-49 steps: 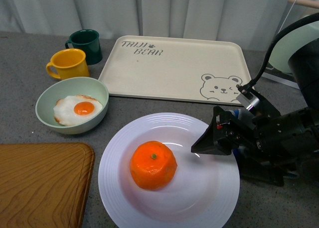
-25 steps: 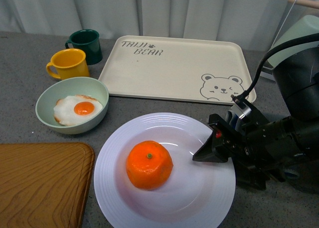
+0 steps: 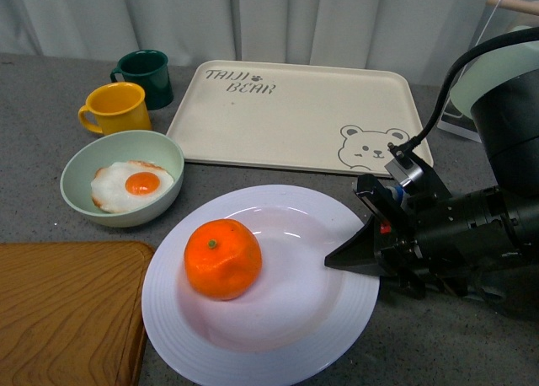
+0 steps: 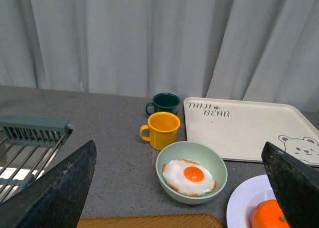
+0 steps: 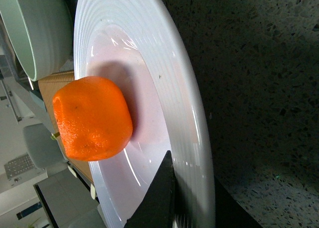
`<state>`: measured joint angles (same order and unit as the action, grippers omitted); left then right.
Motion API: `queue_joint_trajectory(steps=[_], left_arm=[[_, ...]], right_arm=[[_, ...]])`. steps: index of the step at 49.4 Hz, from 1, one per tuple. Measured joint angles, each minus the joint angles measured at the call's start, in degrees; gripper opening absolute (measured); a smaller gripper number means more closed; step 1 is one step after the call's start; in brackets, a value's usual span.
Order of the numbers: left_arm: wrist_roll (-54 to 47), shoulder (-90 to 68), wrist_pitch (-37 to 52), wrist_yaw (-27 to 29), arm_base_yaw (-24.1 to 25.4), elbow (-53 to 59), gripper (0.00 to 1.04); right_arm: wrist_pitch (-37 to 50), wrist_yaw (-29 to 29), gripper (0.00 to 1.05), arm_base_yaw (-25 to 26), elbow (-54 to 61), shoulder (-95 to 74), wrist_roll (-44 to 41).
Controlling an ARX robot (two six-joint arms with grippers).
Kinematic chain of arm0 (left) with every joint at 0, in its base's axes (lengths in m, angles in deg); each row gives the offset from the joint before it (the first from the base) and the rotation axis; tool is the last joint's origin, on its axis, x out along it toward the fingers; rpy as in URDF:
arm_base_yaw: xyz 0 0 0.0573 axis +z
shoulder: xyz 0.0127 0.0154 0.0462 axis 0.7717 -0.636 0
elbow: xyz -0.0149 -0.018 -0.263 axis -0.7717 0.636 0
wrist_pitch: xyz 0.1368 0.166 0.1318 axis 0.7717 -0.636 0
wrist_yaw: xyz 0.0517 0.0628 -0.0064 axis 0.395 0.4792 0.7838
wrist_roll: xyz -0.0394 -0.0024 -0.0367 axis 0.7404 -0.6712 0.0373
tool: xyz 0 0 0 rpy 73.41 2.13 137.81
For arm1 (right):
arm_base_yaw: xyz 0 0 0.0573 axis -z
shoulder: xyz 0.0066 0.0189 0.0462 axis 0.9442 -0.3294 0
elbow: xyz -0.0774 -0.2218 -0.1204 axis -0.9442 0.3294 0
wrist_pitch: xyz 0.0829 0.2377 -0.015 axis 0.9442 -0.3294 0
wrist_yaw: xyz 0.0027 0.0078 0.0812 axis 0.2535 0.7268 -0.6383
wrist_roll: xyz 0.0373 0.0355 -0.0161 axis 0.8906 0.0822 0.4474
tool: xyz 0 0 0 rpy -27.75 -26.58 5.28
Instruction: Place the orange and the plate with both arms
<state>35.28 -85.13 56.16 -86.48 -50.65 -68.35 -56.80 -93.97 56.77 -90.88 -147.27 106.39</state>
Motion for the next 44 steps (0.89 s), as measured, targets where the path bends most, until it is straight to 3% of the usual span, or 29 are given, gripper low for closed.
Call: queue_joint_trajectory(steps=[18,44], left_arm=[[0.0,0.0,0.0,0.0,0.0,0.0,0.98],[0.0,0.0,0.0,0.0,0.0,0.0,0.98]], right_arm=[[16.2,-1.3,0.04,2.9,4.2,2.5,7.6],[7.3,-2.0,0.04,4.5,-25.9,-12.0,10.7]])
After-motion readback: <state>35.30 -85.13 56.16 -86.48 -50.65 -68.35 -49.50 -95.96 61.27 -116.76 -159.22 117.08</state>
